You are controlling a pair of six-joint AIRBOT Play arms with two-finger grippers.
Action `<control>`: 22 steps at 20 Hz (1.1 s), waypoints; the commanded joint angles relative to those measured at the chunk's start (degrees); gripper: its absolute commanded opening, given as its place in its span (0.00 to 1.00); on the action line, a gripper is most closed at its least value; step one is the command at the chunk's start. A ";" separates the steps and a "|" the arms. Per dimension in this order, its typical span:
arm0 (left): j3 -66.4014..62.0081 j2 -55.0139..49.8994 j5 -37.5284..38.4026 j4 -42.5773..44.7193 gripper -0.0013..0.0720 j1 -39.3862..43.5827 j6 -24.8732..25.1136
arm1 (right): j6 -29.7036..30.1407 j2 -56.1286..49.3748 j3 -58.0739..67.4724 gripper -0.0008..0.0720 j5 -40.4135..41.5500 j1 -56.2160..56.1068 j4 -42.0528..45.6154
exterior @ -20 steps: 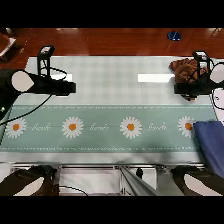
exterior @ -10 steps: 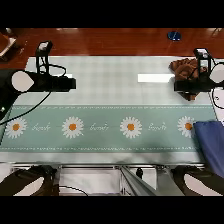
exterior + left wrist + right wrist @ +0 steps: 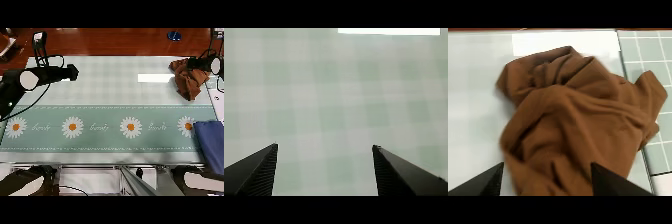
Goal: Fold the shirts.
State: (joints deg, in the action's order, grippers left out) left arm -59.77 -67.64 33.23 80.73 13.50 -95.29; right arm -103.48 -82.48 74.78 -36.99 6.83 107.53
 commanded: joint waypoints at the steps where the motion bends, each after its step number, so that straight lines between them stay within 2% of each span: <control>1: 0.02 -3.32 -1.55 0.76 0.97 -0.26 0.02 | 2.29 -13.49 10.36 0.86 -1.88 5.35 -8.22; 4: 0.02 -5.27 -0.57 0.07 0.97 -0.24 0.00 | 4.57 -23.63 18.58 0.85 -8.09 7.82 -13.00; 8: 0.02 -5.92 3.50 -3.41 0.97 -0.26 0.00 | 8.90 -33.33 29.09 0.85 -21.42 10.16 -20.31; 9: 0.02 -5.92 3.74 -3.65 0.97 -0.26 -0.20 | 10.27 -34.27 30.21 0.73 -24.57 10.14 -20.87; 10: 0.00 -5.92 3.45 -3.82 0.97 -0.26 -1.62 | 12.59 -34.51 30.64 0.50 -27.08 10.12 -21.64; 11: -0.35 -5.90 3.06 -3.80 0.97 -0.33 -2.12 | 15.47 -34.34 31.15 0.09 -29.62 10.14 -23.17; 12: -1.84 -5.84 4.37 -3.78 0.97 -0.85 -1.86 | 15.69 -33.86 32.39 0.04 -32.04 10.14 -24.28; 15: -11.67 -4.83 17.07 -3.78 0.97 -4.07 -0.96 | 17.66 -28.24 36.54 0.04 -33.55 9.86 -29.38; 18: -17.68 -1.01 31.15 -4.33 0.97 -6.54 -0.02 | 20.94 -16.44 38.07 0.04 -27.12 8.44 -39.80; 20: -14.62 4.22 38.42 -4.76 0.97 -5.90 0.00 | 23.02 -7.63 38.07 0.04 -23.52 6.51 -41.90; 22: -6.12 12.07 39.30 -6.54 0.97 -3.72 0.02 | 24.39 0.83 38.07 0.04 -22.77 3.96 -41.90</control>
State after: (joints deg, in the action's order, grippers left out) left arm -71.26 -63.33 64.40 75.83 8.64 -95.50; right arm -82.19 -92.31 112.25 -63.09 13.37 69.56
